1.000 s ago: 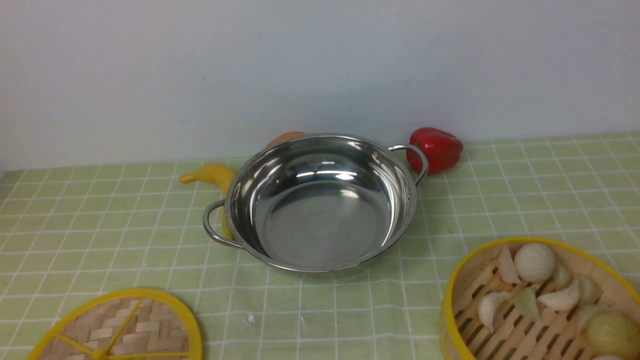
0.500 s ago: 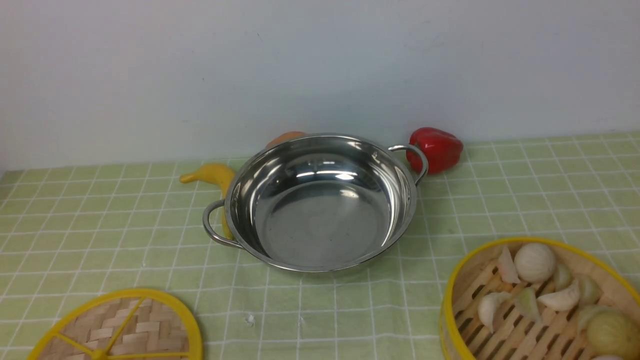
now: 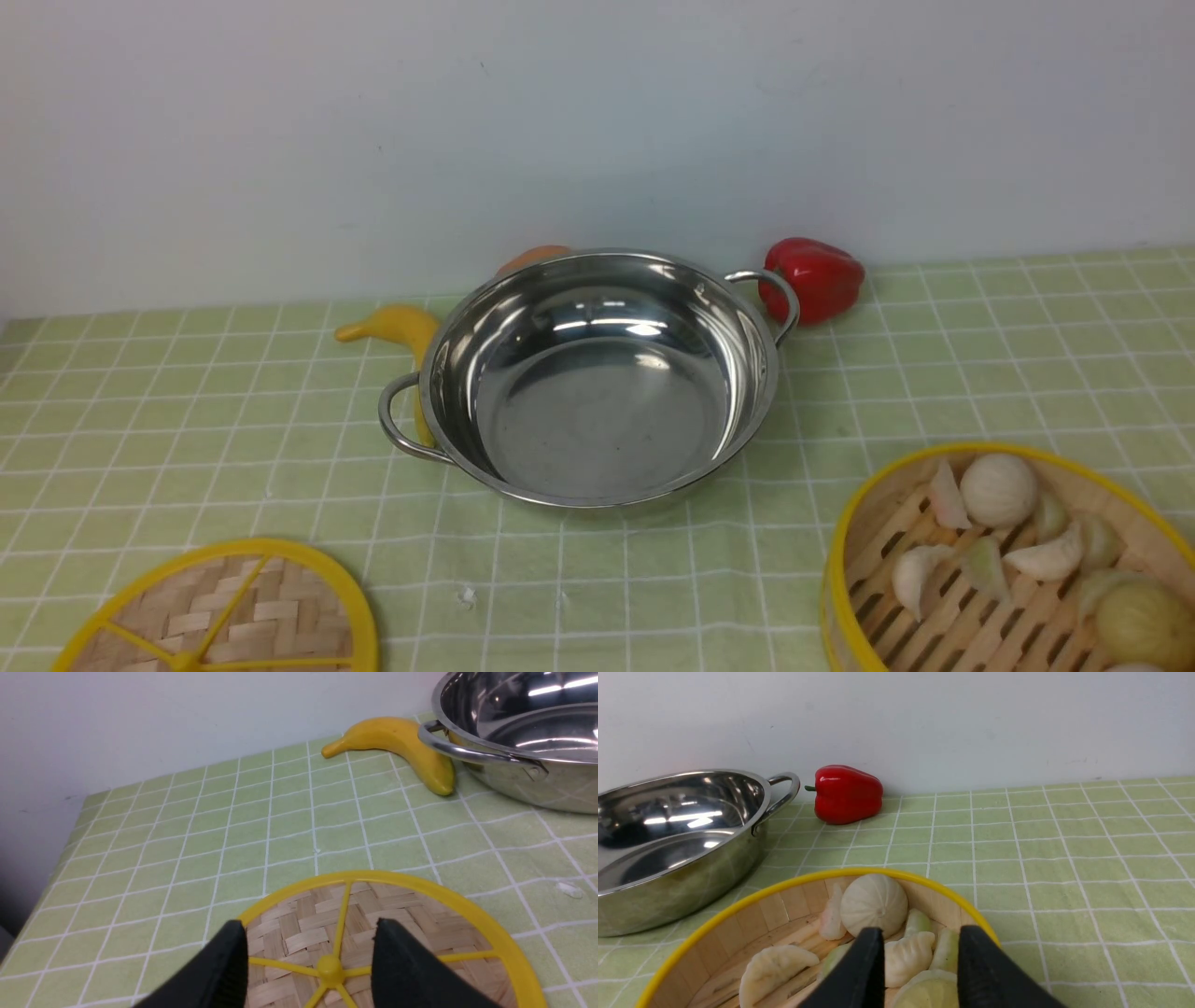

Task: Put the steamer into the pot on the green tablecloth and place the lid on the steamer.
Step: 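Reach for and grasp the rim of the bamboo steamer holding the buns with the right gripper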

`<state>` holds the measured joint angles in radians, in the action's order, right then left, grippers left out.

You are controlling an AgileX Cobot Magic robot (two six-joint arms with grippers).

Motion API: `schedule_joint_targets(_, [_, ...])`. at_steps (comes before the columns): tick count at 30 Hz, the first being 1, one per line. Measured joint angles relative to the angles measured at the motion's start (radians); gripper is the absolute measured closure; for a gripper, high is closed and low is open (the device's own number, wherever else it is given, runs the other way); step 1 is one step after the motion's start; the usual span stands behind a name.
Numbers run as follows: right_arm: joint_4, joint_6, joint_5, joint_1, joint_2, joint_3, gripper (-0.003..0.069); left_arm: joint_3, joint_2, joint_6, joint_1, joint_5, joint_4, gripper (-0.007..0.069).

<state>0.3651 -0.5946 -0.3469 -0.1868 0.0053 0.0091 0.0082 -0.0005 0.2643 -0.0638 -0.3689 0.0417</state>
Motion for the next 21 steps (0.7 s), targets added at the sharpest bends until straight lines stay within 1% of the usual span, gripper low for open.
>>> schedule_joint_targets(3, [0.0,-0.002,0.03,0.0,0.0,0.0,0.0417,0.0,0.0,0.0,0.0,0.0,0.0,0.0281])
schedule_joint_targets(6, [0.0,-0.013,0.13,0.0,0.0,-0.001,0.0417,0.0,0.0,0.0,0.0,0.0,0.0,0.0281])
schedule_joint_targets(7, [0.0,-0.015,0.138,0.0,0.0,-0.002,0.0417,0.0,0.0,0.0,0.0,0.0,0.0,0.0281])
schedule_joint_targets(9, [-0.001,-0.023,0.205,0.0,-0.001,-0.061,0.0417,0.0,0.0,0.0,0.0,0.0,0.0,0.0281])
schedule_joint_targets(10, [-0.002,-0.023,0.209,0.0,-0.001,-0.067,0.0417,0.0,0.0,0.0,0.0,0.0,0.0,0.0281])
schedule_joint_targets(11, [-0.009,-0.025,0.222,0.0,-0.001,-0.129,0.0417,0.0,0.0,0.0,0.0,0.0,0.0,0.0281])
schedule_joint_targets(13, [-0.027,-0.026,0.214,0.0,-0.002,-0.194,0.0417,0.0,0.0,0.0,0.0,0.0,0.0,0.0281])
schedule_joint_targets(16, [-0.076,-0.026,0.138,0.0,-0.003,-0.313,0.0417,0.0,0.0,0.0,0.0,0.0,0.0,0.0281])
schedule_joint_targets(19, [-0.135,-0.035,0.077,0.0,-0.004,-0.381,0.0417,0.0,0.0,0.0,0.0,0.0,0.0,0.0281])
schedule_joint_targets(21, [-0.176,-0.044,0.075,0.0,-0.004,-0.4,0.0417,0.0,0.0,0.0,0.0,0.0,0.0,0.0281])
